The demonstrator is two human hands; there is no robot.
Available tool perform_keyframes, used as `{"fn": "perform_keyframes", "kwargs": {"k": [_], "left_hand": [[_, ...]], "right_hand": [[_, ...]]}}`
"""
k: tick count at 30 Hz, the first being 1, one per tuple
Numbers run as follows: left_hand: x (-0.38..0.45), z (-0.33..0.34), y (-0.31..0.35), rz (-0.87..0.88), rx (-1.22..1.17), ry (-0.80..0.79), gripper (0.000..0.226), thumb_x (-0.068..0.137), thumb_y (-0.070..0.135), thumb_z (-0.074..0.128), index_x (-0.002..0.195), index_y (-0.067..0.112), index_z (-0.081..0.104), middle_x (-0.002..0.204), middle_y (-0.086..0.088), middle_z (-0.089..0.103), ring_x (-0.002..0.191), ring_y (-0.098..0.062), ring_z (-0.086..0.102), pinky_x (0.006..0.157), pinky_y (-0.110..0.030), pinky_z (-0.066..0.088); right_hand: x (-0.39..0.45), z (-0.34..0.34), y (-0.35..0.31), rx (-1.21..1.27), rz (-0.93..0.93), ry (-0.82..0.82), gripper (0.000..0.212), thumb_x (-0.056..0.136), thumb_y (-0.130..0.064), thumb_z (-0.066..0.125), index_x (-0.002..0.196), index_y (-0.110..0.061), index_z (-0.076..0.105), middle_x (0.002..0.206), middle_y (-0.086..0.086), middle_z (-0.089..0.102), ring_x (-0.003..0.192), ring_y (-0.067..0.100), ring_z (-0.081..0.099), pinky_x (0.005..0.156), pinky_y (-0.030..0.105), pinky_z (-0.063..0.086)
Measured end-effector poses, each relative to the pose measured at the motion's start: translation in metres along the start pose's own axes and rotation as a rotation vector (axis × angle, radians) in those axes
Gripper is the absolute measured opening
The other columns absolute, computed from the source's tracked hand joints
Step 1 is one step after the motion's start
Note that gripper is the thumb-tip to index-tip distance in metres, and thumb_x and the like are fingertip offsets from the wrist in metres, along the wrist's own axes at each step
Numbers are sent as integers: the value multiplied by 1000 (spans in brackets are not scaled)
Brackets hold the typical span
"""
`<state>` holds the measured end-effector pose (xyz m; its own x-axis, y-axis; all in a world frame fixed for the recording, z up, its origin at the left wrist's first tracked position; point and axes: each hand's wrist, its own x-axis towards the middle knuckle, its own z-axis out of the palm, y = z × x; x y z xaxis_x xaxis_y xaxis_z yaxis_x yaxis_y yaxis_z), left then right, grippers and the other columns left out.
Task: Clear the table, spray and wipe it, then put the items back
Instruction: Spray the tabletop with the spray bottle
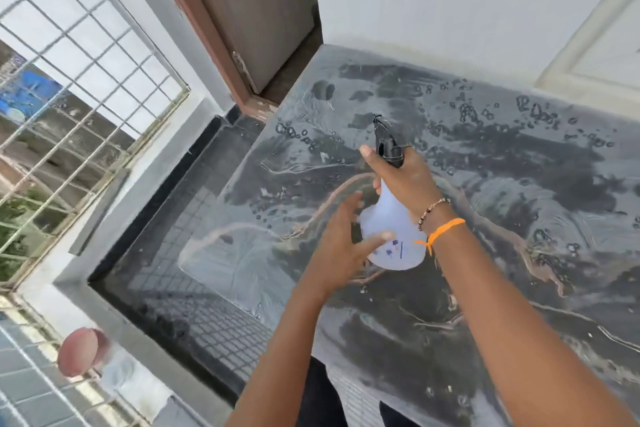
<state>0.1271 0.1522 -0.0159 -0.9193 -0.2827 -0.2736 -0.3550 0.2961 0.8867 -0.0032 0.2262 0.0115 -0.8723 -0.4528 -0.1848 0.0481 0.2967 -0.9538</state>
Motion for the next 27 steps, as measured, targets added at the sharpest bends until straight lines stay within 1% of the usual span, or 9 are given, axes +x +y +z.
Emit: {"fn": "perform_keyframes", "kwargs": {"k": [2,3,5,9,14,17,20,24,27], "left_hand": [[22,-27,-10,87,132,67,42,91,41,52,130,25,47,125,18,49,118,0,44,106,-31,36],[35,-40,-16,83,243,112,42,94,38,49,129,15,49,129,5,49,122,-11,43,107,-37,33],[62,-66,-26,20,529,116,54,93,39,51,135,7,42,141,-12,38,133,-27,34,111,-43,25],[92,-98,-48,-57,852,-76,84,81,43,66,145,11,20,155,-13,11,144,-32,6,117,-48,12],[96,-103,-65,-60,866,-203,98,78,41,71,148,15,8,158,-9,-1,146,-30,-4,117,-50,11],[100,-102,-64,-64,900,-226,97,80,40,69,147,13,5,158,-10,-2,145,-31,-5,116,-51,13],[101,-99,-56,-61,892,-223,96,80,42,69,146,9,8,156,-15,1,144,-36,-2,116,-52,11],[108,-89,-49,122,870,-268,90,83,41,65,147,12,9,157,-13,0,145,-35,-3,117,-51,6],[112,-78,-44,127,896,-379,102,75,42,73,147,11,7,157,-12,0,144,-38,-5,116,-55,10]], "right_hand": [[16,4,-2,-23,61,-16,48,84,-43,62,82,5,55,66,17,55,47,15,54,59,27,47],[24,6,-2,-30,98,-20,49,84,-43,62,87,6,56,74,18,57,49,16,54,61,30,48],[37,13,-2,0,175,-21,42,85,-43,61,89,-1,55,77,14,60,49,17,55,56,28,49],[56,35,0,75,280,-46,32,85,-48,58,81,-17,55,75,6,60,43,12,51,48,25,47],[73,62,-2,122,341,14,47,83,-57,54,72,-11,53,66,5,58,42,12,51,48,24,50],[79,68,0,136,418,106,47,81,-56,57,68,-11,51,60,7,53,47,18,52,52,29,50],[76,64,0,162,456,97,45,81,-54,58,70,-10,56,65,8,59,43,13,54,46,23,49],[66,45,2,252,477,172,42,83,-53,56,77,-12,60,75,2,66,48,11,56,47,22,51],[60,25,7,274,469,328,42,84,-54,55,73,-13,60,62,-3,67,44,9,57,44,19,49]]}}
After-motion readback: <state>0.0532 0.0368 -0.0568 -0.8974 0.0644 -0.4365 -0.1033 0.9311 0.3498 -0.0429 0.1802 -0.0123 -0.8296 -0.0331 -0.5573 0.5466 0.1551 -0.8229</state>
